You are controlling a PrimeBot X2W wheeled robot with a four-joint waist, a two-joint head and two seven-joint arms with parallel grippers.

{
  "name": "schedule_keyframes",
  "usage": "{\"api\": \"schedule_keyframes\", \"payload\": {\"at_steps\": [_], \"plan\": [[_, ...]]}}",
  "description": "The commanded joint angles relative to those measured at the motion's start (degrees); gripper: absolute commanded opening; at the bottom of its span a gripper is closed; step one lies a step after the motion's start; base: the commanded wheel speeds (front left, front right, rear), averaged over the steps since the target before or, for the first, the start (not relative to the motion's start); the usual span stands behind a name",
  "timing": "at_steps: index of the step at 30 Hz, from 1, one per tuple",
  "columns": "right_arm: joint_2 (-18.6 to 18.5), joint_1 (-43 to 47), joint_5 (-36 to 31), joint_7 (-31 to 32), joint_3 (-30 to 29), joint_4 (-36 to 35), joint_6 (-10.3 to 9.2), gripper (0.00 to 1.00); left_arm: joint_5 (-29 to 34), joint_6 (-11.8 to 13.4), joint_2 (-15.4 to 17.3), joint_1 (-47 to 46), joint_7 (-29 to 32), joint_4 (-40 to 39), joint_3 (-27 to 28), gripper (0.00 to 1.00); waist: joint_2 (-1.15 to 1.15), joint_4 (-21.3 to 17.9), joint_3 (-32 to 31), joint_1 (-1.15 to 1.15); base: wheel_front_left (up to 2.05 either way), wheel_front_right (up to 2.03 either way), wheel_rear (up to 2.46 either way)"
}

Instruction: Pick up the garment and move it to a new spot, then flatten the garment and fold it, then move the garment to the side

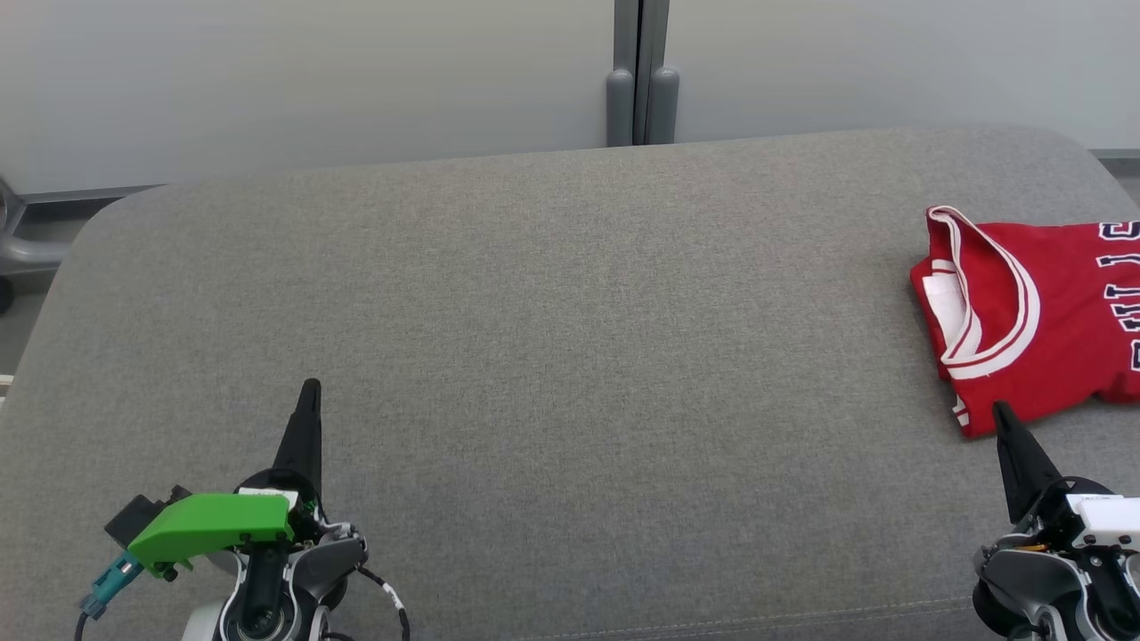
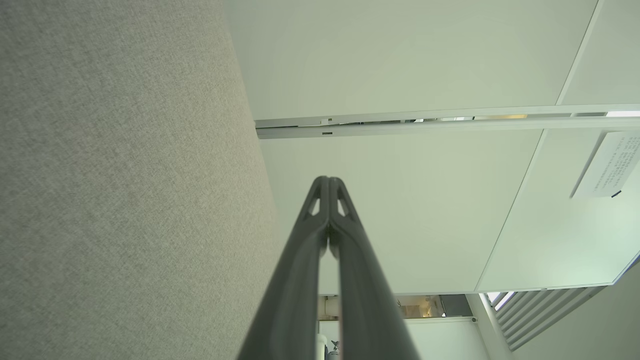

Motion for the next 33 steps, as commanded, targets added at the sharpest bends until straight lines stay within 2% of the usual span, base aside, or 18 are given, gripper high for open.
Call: {"api": "schedule_keyframes", "payload": {"at_steps": [1, 33], "plan": [[-0.3, -0.5, 0.3, 0.1, -0.2, 0.1, 0.02, 0.0, -0.5, -0.2, 0.0, -0.6, 0.1, 0.1, 0.2, 0.0, 0.0, 0.0, 0.0, 0.0, 0.0, 0.0, 0.0], [-0.3, -0.5, 0.3, 0.0, -0.1, 0.1, 0.02, 0.0, -0.5, -0.2, 0.0, -0.6, 0.0, 0.1, 0.2, 0.0, 0.0, 0.0, 0.0, 0.0, 0.0, 0.0, 0.0]]}}
